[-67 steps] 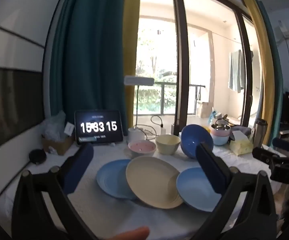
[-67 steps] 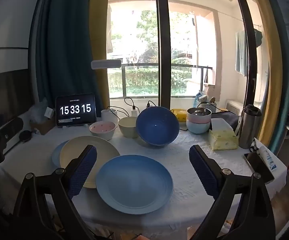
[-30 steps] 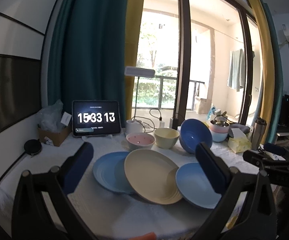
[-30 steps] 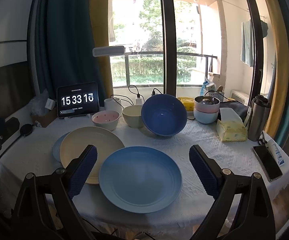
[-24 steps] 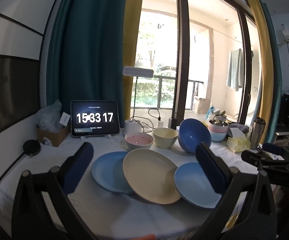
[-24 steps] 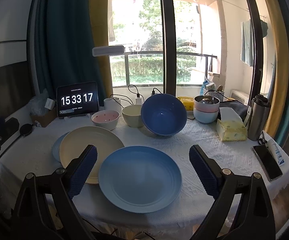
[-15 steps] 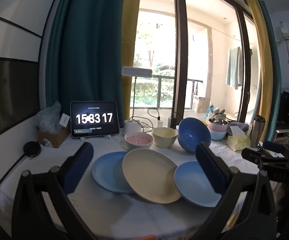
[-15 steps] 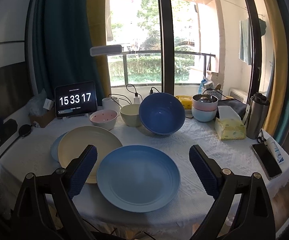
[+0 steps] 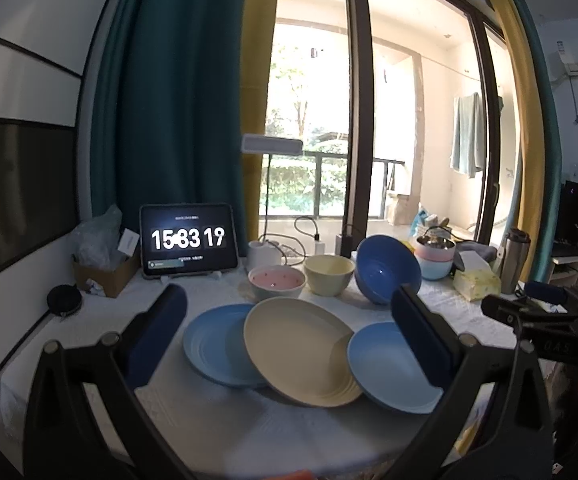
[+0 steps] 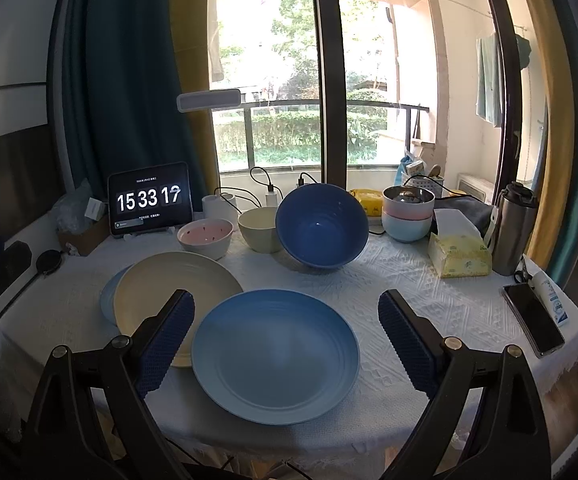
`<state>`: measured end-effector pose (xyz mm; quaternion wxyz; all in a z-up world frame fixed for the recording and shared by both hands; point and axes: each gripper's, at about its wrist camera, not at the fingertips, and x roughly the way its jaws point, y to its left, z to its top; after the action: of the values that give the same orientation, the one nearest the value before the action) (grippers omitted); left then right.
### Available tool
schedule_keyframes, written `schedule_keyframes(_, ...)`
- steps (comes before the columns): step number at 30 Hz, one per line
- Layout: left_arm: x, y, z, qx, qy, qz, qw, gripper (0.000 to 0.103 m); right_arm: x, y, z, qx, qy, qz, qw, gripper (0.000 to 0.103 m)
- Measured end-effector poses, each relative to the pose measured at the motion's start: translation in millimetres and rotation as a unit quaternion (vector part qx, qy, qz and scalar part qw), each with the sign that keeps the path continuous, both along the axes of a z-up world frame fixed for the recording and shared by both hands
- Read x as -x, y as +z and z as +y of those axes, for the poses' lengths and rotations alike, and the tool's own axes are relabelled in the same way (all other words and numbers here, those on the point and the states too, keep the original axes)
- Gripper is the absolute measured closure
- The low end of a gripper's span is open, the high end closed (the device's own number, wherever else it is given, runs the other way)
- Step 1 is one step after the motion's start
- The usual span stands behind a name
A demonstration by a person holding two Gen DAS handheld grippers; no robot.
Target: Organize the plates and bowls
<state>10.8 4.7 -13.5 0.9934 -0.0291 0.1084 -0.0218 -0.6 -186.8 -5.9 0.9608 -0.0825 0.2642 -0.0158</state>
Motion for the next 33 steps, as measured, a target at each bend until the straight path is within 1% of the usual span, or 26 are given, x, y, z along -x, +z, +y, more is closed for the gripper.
schedule_keyframes(18, 1, 0, 2, 0.004, -0.001, -0.001, 1.0, 0.001, -1, -1, -2, 0.004, -0.003, 0.002, 1.0, 0.007)
schedule_keyframes(26, 0, -1, 5, 0.006, 0.006, -0.001, 1.0, 0.001, -4, -2, 1, 0.006, 0.0, 0.005, 1.0, 0.007)
schedule_keyframes(33, -11, -11, 5, 0.006, 0.016, 0.017, 0.9997, 0.001, -17, -7, 5, 0.009, 0.001, 0.017, 1.0, 0.007)
